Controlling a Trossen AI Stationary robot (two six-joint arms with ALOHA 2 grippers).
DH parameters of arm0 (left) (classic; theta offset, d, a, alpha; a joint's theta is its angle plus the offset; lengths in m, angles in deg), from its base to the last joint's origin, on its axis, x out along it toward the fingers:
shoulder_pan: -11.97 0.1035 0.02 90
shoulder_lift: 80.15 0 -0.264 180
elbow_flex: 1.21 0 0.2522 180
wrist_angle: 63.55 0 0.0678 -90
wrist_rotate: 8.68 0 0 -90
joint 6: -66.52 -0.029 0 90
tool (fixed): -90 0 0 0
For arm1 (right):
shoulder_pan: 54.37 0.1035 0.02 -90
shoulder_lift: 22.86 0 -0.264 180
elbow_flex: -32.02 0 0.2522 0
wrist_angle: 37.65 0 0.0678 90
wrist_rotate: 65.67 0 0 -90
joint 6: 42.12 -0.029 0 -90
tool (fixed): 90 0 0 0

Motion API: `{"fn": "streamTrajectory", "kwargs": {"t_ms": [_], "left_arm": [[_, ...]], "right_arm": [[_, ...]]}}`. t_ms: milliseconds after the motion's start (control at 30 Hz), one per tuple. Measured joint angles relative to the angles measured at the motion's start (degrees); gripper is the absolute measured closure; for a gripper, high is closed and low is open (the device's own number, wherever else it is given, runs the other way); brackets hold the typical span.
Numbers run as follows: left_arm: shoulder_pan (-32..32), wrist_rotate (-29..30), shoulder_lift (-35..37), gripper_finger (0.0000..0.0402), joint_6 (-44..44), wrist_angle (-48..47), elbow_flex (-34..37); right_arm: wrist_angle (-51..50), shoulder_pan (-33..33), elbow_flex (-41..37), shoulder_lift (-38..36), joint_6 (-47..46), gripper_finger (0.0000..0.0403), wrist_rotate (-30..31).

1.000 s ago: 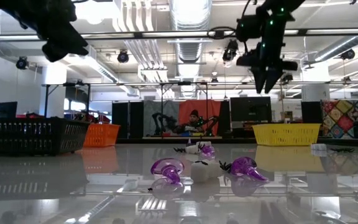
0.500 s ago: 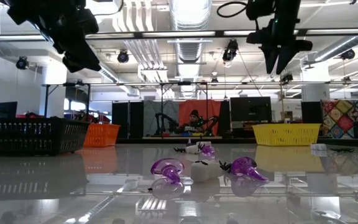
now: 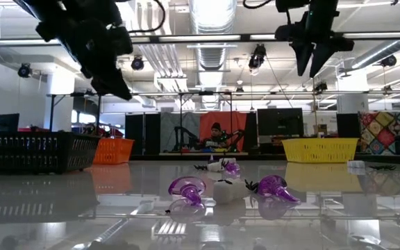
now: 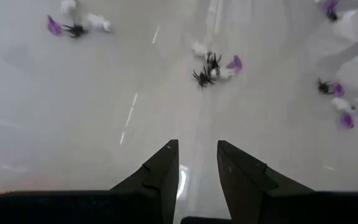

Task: Sort Halloween decoration
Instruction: Put the black spider toy into the orange bin

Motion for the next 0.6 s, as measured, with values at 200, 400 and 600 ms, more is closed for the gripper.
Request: {"fn": "streamTrajectory", "kwargs": {"t_ms": [200,400,600], "left_arm": [[-2.40,0.00,-6.76,0.0309,1.11,6.97,0.00],[-4.45,0.61,-13.29,0.0309,4.96,15.72,0.00],[-4.93,0.92,-19.47,0.0309,8.50,22.96,0.00]], "right_arm": [[0.09,1.86,-0.06,0.07,-0.33,0.0250,0.09],[0.09,1.86,-0.07,0.07,0.10,0.0252,0.18],[0.07,1.88,-0.07,0.07,2.19,0.0248,0.11]]}}
